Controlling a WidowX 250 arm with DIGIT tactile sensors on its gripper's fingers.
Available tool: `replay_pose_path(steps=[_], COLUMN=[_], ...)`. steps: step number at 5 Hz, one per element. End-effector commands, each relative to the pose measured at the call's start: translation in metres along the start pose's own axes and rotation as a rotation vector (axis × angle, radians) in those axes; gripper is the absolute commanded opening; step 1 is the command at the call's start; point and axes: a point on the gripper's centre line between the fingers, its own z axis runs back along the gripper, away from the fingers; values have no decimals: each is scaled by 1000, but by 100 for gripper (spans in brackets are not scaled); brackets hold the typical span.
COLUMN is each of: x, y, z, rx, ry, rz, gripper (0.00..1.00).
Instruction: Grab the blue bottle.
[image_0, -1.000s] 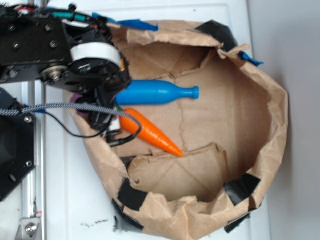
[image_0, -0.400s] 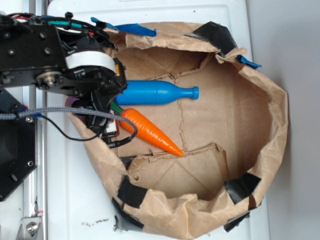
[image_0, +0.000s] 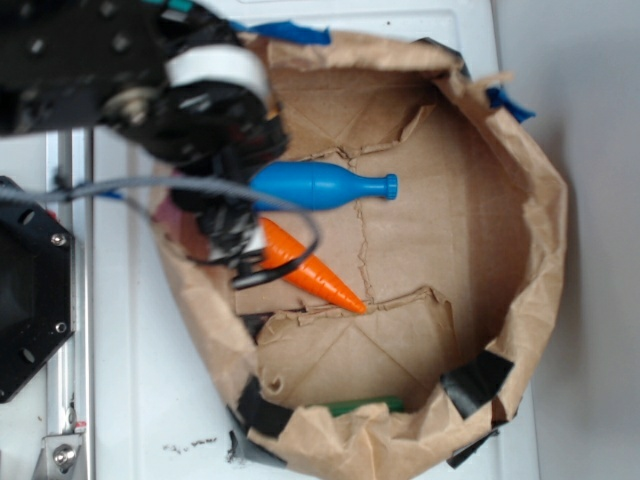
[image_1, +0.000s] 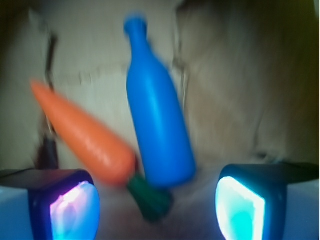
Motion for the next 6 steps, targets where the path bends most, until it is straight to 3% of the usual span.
replay_pose_path(steps=[1, 2, 6], x=[29, 30, 27], y=[-6, -1, 11], z=[21, 6, -33], rx=[-12, 29, 74], ry=[-53, -51, -63], rz=[16, -1, -18], gripper=[100, 100, 100])
